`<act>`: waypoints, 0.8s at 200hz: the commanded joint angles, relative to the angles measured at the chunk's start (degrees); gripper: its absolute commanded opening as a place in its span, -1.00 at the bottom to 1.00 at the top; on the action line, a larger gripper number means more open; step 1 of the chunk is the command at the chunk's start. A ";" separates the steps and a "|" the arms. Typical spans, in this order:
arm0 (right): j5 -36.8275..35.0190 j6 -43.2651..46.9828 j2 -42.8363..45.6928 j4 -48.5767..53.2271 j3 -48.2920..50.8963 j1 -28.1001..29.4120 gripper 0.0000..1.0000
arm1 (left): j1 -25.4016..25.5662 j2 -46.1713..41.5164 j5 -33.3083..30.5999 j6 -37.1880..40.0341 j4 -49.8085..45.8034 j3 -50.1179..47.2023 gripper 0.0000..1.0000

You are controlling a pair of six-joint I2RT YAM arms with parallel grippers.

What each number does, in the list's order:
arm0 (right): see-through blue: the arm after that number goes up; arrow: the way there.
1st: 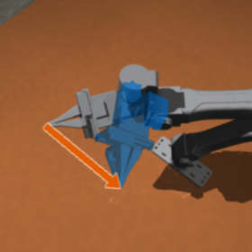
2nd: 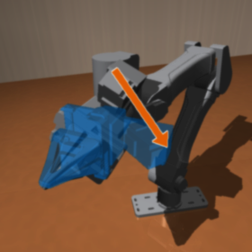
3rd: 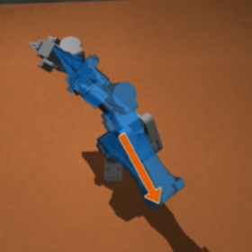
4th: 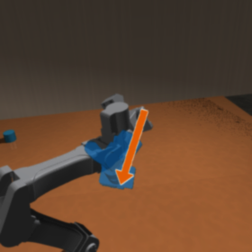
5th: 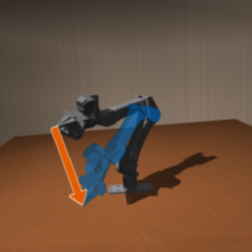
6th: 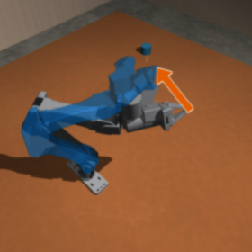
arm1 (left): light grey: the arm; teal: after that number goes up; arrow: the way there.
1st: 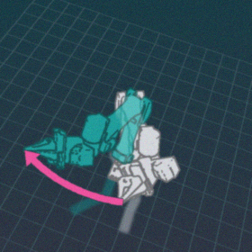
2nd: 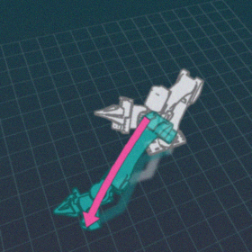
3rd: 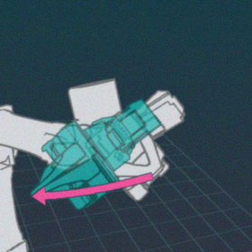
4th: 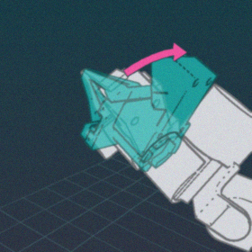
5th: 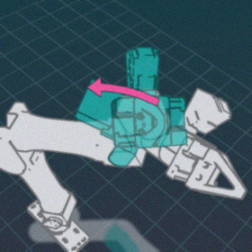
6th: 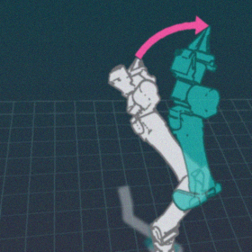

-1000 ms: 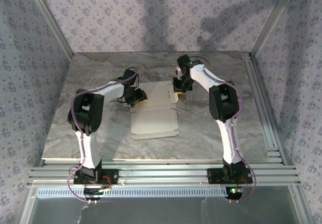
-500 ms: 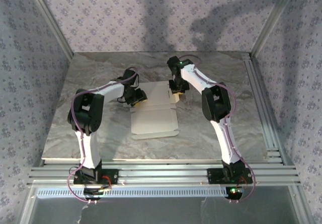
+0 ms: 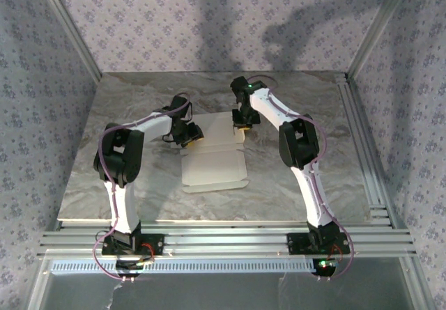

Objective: Fold the paper box

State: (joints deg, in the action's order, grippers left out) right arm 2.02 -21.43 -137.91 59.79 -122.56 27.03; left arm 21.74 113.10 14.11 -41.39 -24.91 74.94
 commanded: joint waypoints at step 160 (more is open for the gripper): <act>1.91 10.44 12.77 -8.92 18.02 -6.62 -1.00 | -5.86 -5.38 4.15 3.78 8.97 -9.33 0.24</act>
State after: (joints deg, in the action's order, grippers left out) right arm 2.17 -11.92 -124.81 51.00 -104.88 20.84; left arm 14.83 106.74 13.61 -37.08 -20.88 66.70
